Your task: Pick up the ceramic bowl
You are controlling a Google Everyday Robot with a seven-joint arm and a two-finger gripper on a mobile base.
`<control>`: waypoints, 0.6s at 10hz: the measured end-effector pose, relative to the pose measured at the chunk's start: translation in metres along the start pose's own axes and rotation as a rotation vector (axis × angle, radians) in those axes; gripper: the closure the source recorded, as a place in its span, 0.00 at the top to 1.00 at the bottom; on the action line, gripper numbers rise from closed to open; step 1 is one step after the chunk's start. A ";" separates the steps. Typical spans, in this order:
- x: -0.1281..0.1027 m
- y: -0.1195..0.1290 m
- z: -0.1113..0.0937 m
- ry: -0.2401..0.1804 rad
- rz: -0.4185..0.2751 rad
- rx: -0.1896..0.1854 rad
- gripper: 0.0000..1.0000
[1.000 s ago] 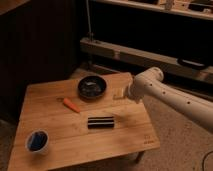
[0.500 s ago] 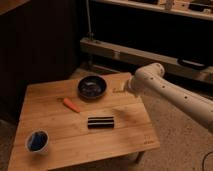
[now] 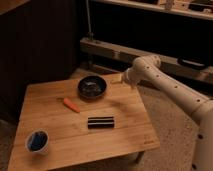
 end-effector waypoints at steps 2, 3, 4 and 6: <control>0.005 -0.018 0.025 0.004 -0.020 0.035 0.80; 0.008 -0.032 0.037 -0.002 -0.040 0.047 0.80; 0.009 -0.044 0.051 -0.017 -0.060 0.057 0.80; 0.008 -0.057 0.069 -0.058 -0.084 0.064 0.80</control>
